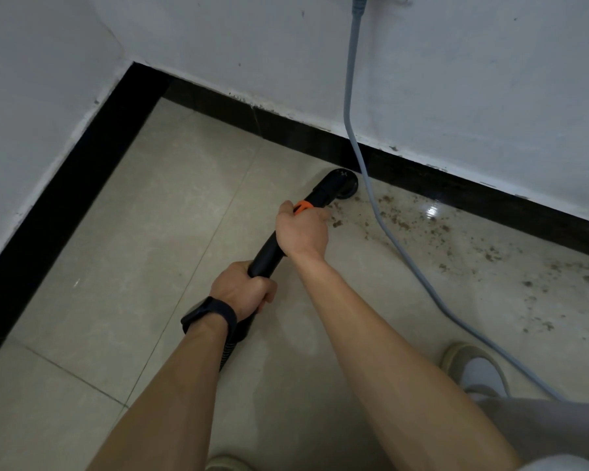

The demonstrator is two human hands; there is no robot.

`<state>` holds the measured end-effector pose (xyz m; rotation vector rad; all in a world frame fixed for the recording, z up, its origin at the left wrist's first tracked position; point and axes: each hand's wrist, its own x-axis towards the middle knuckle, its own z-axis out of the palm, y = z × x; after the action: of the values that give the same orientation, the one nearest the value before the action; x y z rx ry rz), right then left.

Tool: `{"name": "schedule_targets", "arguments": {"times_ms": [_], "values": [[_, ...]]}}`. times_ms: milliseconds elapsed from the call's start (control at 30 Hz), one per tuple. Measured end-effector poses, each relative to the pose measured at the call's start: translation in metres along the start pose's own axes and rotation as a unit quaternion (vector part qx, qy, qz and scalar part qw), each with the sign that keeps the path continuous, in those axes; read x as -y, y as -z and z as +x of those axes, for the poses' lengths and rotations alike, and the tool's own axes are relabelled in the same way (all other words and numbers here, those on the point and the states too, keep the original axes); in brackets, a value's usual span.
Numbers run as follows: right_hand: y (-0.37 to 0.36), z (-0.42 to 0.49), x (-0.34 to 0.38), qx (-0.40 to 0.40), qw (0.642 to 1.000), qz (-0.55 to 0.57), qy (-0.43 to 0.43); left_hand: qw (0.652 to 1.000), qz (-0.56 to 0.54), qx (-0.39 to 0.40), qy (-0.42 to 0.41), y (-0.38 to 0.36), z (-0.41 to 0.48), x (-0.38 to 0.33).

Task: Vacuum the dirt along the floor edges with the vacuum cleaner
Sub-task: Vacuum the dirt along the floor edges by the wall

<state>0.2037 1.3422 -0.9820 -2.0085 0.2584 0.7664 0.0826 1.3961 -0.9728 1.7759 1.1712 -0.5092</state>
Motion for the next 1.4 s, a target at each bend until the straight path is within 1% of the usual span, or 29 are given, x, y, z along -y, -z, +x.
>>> {"name": "schedule_targets", "arguments": {"times_ms": [200, 433, 733, 800, 867, 1000, 1200, 1400], "values": [[-0.014, -0.02, -0.004, 0.011, 1.0, 0.02, -0.012, 0.999, 0.035, -0.012, 0.003, 0.016, -0.01, 0.019], [-0.033, -0.059, -0.035, 0.014, 0.997, 0.057, -0.041, 0.993, 0.113, -0.021, -0.003, 0.026, -0.029, 0.061], [-0.043, -0.086, -0.06, 0.019, 0.992, 0.086, -0.087, 0.989, 0.143, -0.028, -0.026, 0.022, -0.042, 0.092], [-0.04, -0.088, -0.064, 0.015, 0.989, 0.111, -0.096, 0.986, 0.161, -0.026, -0.039, 0.019, -0.042, 0.094], [-0.038, -0.089, -0.068, 0.012, 0.981, 0.164, -0.098, 0.982, 0.18, -0.026, -0.051, 0.015, -0.041, 0.095], [-0.037, -0.087, -0.076, -0.014, 0.97, 0.227, -0.083, 0.977, 0.2, -0.026, -0.062, 0.007, -0.038, 0.094], [-0.032, -0.074, -0.072, -0.042, 0.964, 0.252, -0.074, 0.975, 0.207, -0.028, -0.076, 0.002, -0.029, 0.082], [-0.021, -0.056, -0.064, -0.055, 0.957, 0.276, -0.069, 0.973, 0.208, -0.026, -0.093, -0.005, -0.019, 0.064]]}}
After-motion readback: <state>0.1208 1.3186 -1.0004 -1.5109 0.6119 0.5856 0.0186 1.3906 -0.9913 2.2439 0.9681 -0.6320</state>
